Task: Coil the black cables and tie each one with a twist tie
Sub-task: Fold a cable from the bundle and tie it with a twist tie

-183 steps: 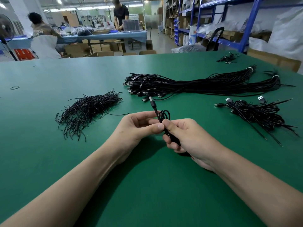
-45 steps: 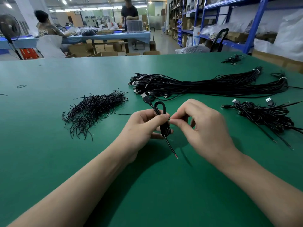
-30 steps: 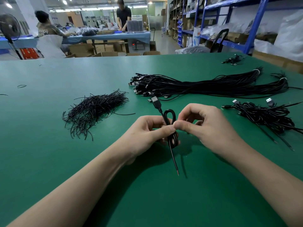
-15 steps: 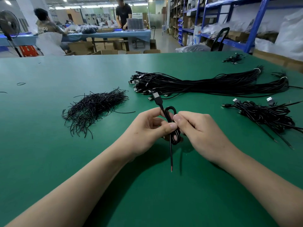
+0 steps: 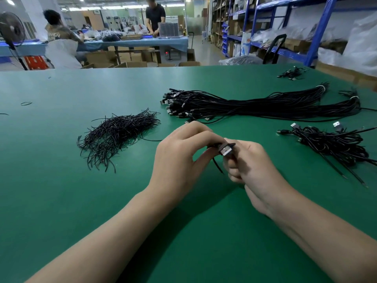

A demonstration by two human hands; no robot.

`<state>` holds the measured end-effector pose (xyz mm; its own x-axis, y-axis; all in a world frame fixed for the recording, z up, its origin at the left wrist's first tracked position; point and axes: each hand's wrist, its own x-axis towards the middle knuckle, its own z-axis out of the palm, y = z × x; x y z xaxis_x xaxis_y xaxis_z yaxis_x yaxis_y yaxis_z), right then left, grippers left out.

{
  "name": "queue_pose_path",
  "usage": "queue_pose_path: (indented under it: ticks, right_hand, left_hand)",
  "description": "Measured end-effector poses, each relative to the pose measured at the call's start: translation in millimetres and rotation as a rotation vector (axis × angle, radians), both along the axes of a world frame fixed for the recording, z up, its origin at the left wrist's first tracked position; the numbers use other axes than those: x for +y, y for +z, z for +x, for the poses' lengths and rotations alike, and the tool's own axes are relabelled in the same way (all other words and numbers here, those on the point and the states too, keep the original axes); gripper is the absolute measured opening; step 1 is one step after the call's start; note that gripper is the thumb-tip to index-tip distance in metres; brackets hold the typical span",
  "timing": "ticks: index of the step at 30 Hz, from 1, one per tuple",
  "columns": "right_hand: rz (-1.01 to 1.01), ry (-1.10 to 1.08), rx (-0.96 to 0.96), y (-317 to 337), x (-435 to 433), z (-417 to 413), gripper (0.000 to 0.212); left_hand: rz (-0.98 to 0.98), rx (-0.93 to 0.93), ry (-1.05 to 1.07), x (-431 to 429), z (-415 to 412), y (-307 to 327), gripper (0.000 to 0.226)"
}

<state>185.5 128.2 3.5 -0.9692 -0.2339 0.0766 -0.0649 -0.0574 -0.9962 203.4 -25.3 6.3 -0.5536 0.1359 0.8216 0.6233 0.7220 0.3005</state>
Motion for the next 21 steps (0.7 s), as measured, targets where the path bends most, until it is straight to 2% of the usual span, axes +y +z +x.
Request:
queue_pose_path:
  ticks: [2, 4, 7, 8, 10, 11, 14, 16, 18, 21]
  right_hand:
    - [0.018, -0.032, 0.025, 2.1, 2.0, -1.8, 0.042]
    - [0.146, -0.105, 0.185, 3.8, 6.3, -6.6, 0.046]
    - [0.325, -0.195, 0.447, 6.6, 12.3, -8.1, 0.049]
    - [0.38, -0.211, 0.529, 7.7, 13.1, -6.4, 0.049]
    - [0.477, -0.223, 0.655, 9.3, 11.5, -2.1, 0.048]
    - [0.499, -0.218, 0.686, 9.1, 10.2, -0.6, 0.048]
    - [0.478, -0.194, 0.646, 8.7, 7.8, -0.3, 0.047]
    - [0.388, -0.158, 0.521, 8.2, 5.7, -0.9, 0.047]
    - [0.245, -0.11, 0.345, 7.3, 2.5, -0.9, 0.045]
    - [0.02, -0.033, 0.059, 6.3, -0.6, 0.2, 0.043]
  left_hand:
    - [-0.065, 0.039, -0.001, -1.4, 0.1, 1.5, 0.013]
    - [0.052, -0.076, -0.045, -0.5, 1.4, 1.7, 0.017]
    - [0.42, -0.445, -0.109, 0.5, 2.4, 0.4, 0.016]
    - [0.498, -0.593, -0.145, 0.6, 2.3, 0.4, 0.028]
    - [0.546, -0.804, -0.246, -0.1, 2.5, 0.8, 0.052]
    - [0.554, -0.846, -0.288, 0.8, 3.3, 1.7, 0.053]
    - [0.611, -0.816, -0.308, 2.4, 4.1, 3.9, 0.036]
    - [0.586, -0.718, -0.274, 2.7, 3.7, 3.9, 0.027]
    - [0.478, -0.56, -0.205, 3.3, 3.5, 3.9, 0.02]
    - [0.216, -0.293, -0.023, 3.8, 5.6, 6.1, 0.014]
